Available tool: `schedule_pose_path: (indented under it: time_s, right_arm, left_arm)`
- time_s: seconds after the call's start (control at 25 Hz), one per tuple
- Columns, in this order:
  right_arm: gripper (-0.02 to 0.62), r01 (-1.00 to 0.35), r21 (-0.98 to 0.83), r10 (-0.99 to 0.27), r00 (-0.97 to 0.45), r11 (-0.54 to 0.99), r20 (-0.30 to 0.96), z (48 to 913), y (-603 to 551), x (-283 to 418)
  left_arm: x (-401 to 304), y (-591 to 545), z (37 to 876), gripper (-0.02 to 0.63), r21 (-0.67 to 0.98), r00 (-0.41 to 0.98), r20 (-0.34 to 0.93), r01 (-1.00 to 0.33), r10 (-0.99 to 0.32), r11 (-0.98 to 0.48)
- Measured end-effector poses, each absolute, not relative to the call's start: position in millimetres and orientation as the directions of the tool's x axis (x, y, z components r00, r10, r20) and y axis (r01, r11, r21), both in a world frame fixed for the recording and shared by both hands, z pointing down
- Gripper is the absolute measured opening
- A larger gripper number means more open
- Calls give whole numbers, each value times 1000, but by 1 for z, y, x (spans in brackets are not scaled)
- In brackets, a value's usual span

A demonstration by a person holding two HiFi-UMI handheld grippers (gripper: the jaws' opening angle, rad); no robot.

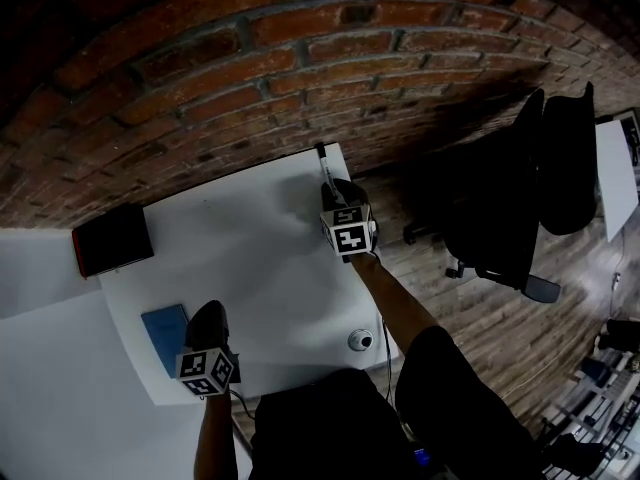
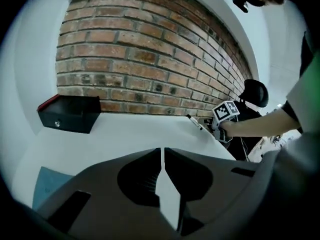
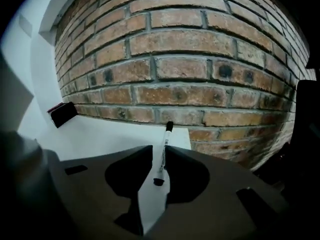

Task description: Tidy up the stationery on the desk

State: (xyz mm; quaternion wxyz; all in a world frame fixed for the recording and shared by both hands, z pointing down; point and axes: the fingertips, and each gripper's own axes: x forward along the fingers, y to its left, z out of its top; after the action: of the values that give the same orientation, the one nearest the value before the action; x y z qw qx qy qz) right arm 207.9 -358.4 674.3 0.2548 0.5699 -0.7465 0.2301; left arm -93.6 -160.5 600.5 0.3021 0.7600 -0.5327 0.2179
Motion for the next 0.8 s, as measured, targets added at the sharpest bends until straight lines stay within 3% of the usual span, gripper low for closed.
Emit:
schedule_pose_path:
  time_s: [0.8]
  right_arm:
    - [77,-981,-69,-681,-175,181,711,707,-354,219]
  left_arm:
    - [-94,-136,609,34,248,313,667,-949,-676,-194]
